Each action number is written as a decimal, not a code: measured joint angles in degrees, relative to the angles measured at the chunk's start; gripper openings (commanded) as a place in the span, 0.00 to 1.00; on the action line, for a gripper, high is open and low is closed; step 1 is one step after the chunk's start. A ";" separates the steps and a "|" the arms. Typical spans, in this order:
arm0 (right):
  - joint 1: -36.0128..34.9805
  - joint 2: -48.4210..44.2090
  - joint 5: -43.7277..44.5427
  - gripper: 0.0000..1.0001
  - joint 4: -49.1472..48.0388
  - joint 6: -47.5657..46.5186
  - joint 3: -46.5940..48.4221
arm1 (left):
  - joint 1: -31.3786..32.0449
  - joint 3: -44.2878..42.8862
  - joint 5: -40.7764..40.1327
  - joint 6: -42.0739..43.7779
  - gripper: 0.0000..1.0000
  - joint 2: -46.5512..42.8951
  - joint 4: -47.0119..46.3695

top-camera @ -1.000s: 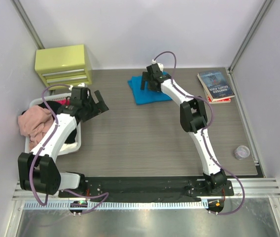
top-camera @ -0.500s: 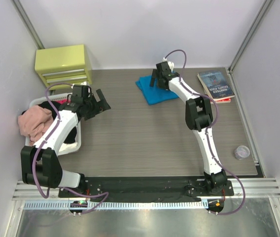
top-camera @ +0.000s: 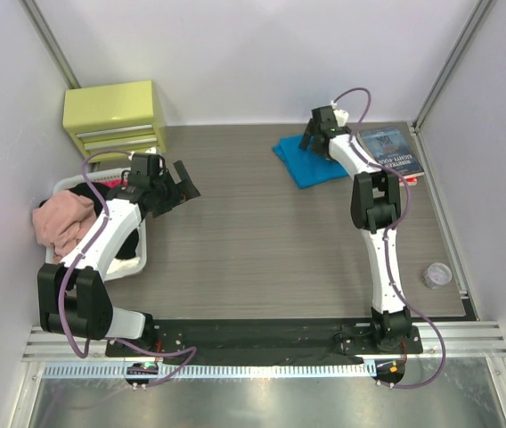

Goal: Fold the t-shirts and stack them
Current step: Put the neatly folded tshirt into the corner of the board with the right arm

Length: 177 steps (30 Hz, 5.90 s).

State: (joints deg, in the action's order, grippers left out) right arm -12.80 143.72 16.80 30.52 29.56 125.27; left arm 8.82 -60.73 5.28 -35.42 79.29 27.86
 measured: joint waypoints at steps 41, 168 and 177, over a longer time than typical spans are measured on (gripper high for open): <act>-0.02 -22.23 -16.57 1.00 -8.55 -23.65 -26.67 | 0.00 3.15 2.95 -1.62 1.00 -2.27 -3.61; -9.16 -27.15 -25.88 1.00 -17.03 -5.33 -14.62 | 0.00 10.29 0.55 -6.08 1.00 -17.77 -3.56; -12.57 -11.69 -27.17 1.00 -17.62 -2.89 -4.74 | 0.00 10.88 -2.01 -6.21 1.00 -18.23 -3.54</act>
State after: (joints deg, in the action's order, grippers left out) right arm -25.36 132.03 -10.37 12.91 26.68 120.53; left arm 8.82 -49.84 3.27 -41.63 61.06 24.32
